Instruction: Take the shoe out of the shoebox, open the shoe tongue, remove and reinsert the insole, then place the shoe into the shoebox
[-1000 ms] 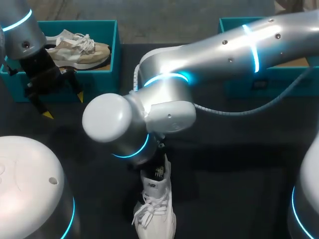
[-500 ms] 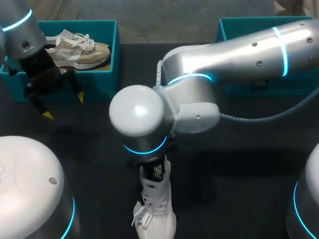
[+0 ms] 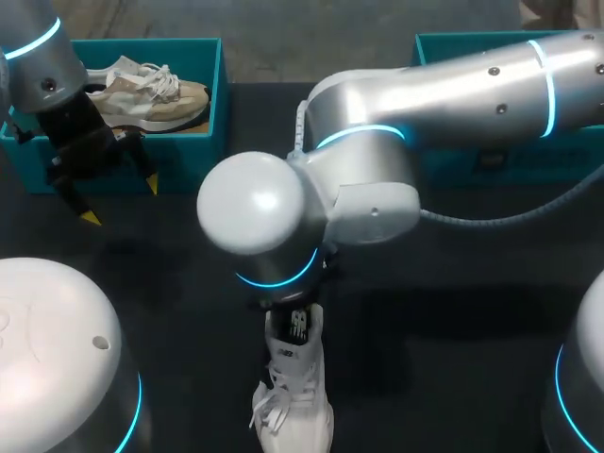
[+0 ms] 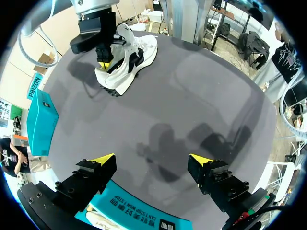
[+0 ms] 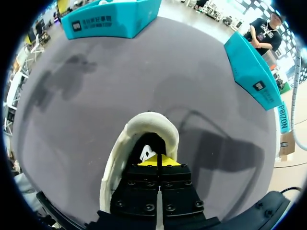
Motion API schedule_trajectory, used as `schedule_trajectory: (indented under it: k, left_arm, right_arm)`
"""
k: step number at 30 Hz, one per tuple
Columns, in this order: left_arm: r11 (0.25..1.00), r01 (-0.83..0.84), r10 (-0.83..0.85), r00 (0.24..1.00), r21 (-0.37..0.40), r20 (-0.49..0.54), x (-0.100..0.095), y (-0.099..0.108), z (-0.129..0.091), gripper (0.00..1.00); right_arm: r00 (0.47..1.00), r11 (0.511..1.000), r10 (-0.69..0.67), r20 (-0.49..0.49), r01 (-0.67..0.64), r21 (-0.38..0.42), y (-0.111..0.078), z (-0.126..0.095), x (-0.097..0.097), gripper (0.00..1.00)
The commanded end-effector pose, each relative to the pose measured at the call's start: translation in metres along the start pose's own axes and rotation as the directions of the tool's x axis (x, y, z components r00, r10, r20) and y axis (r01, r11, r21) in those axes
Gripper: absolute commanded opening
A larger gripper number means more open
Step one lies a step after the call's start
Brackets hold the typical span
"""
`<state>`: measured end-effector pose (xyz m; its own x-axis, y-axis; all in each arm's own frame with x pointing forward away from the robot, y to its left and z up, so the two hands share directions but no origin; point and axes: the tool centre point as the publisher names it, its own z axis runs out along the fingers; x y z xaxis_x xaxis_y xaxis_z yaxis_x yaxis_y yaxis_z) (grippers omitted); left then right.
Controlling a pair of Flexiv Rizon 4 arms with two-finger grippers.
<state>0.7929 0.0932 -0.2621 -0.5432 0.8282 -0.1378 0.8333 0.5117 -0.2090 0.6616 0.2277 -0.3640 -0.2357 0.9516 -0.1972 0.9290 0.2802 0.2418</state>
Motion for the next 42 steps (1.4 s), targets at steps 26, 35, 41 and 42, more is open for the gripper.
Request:
schedule_trajectory:
  k: [26, 35, 41, 42]
  left_arm:
    - [1.0, 0.0, 0.0, 1.0, -0.002, -0.002, 0.0, 0.0, 0.0, 1.0]
    - [1.0, 0.0, 0.0, 1.0, -0.002, -0.002, 0.0, 0.0, 0.0, 1.0]
    - [1.0, 0.0, 0.0, 1.0, -0.002, -0.002, 0.0, 0.0, 0.0, 1.0]
    - [1.0, 0.0, 0.0, 1.0, -0.002, -0.002, 0.0, 0.0, 0.0, 1.0]
  right_arm:
    - [0.919, 0.945, 0.313, 0.238, -0.326, 0.015, -0.033, 0.002, 0.02, 0.0]
    - [0.912, 0.935, 0.337, 0.235, -0.353, 0.027, -0.046, 0.018, 0.007, 0.0]
    - [0.923, 0.934, 0.339, 0.184, -0.353, 0.05, -0.047, 0.041, 0.003, 0.0]
    - [0.924, 0.934, 0.339, 0.176, -0.352, 0.054, -0.047, 0.045, 0.003, 0.0]
